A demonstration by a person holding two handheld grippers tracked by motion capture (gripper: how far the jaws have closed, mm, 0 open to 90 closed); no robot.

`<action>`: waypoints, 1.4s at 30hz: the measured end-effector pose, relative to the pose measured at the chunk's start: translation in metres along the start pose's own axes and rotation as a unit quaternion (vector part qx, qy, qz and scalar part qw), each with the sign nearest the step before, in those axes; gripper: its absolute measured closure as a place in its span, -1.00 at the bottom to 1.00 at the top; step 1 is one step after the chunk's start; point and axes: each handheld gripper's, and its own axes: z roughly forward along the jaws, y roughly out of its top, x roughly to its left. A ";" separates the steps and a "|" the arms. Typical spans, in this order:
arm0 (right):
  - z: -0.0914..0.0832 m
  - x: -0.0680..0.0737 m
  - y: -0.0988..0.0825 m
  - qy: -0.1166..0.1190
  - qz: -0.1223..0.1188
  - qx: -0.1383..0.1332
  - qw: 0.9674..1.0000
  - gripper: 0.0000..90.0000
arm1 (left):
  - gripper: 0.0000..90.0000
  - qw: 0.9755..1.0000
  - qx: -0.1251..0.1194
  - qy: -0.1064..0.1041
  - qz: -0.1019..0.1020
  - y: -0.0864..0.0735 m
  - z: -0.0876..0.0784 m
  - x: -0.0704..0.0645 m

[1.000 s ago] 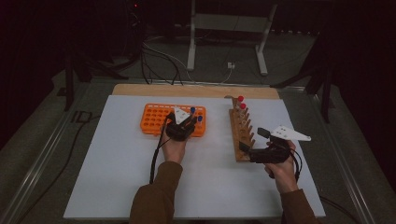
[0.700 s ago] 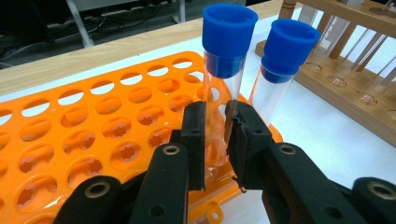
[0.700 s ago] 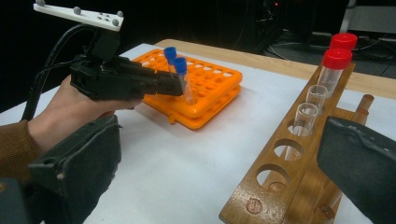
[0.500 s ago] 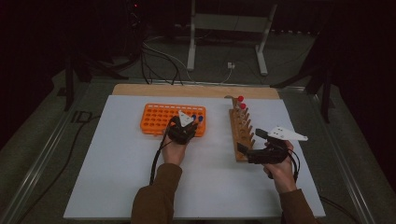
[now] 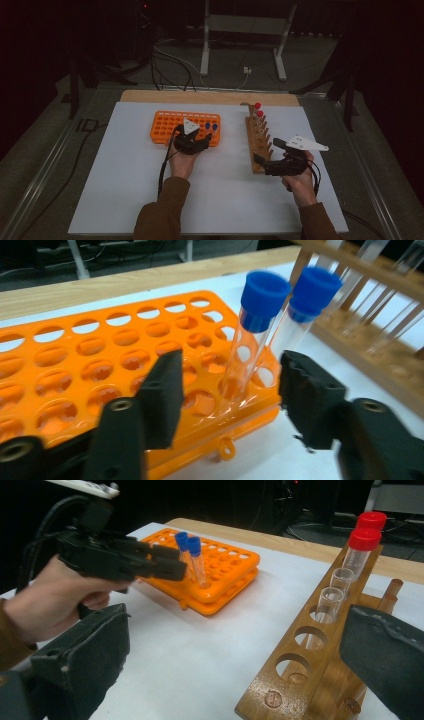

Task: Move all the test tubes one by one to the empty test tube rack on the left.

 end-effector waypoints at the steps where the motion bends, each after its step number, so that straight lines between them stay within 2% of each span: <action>1: 0.000 0.000 0.000 0.000 0.001 0.001 1.000 -0.99 | -0.16 1.000 -0.003 -0.005 -0.005 0.000 -0.004 0.001; 4: 0.001 0.000 0.000 0.000 0.000 0.002 1.000 -0.99 | -0.41 0.999 -0.013 -0.019 -0.026 0.002 -0.016 0.002; 7: 0.002 0.001 0.000 -0.001 -0.001 0.002 1.000 -0.99 | -0.53 0.998 -0.024 -0.036 -0.044 0.000 -0.029 0.003; 11: 0.002 0.001 -0.001 -0.001 -0.001 0.004 1.000 -0.99 | -0.70 0.997 -0.040 -0.046 -0.044 -0.001 -0.046 0.001; 13: 0.002 0.002 -0.001 -0.001 -0.001 0.004 1.000 -0.99 | -0.86 0.997 -0.043 -0.045 -0.040 -0.001 -0.055 0.001; 15: 0.002 0.001 -0.001 0.000 0.000 0.004 1.000 -0.99 | -0.98 0.998 -0.048 -0.035 -0.031 0.000 -0.064 0.000; 22: 0.002 0.001 -0.001 0.000 0.002 0.003 1.000 -0.99 | -0.94 0.996 -0.084 -0.021 -0.004 -0.005 -0.097 -0.003; 24: 0.002 0.001 -0.001 -0.001 0.002 0.003 1.000 -0.99 | -0.94 0.996 -0.091 -0.018 -0.003 -0.007 -0.106 -0.003; 27: 0.003 0.001 -0.001 -0.002 0.001 0.004 1.000 -0.99 | -0.94 0.995 -0.097 -0.025 -0.008 -0.013 -0.115 -0.001; 29: 0.003 0.001 0.000 -0.004 0.001 0.005 1.000 -0.99 | -0.97 0.995 -0.097 -0.028 -0.014 -0.018 -0.117 0.000; 30: 0.003 0.000 0.000 -0.006 0.000 0.005 1.000 -0.99 | -0.98 0.996 -0.088 -0.028 -0.013 -0.019 -0.117 0.000; 33: 0.003 -0.001 0.001 -0.011 0.000 0.005 1.000 -0.99 | -0.99 0.996 -0.088 -0.020 -0.005 -0.023 -0.121 -0.001; 35: 0.004 -0.002 0.002 -0.021 -0.009 0.010 1.000 -0.99 | -0.99 0.996 -0.090 -0.017 0.000 -0.023 -0.124 -0.002; 42: 0.016 -0.011 0.007 -0.042 -0.015 0.022 0.999 -0.90 | -0.99 0.996 -0.093 -0.012 0.002 -0.021 -0.129 -0.005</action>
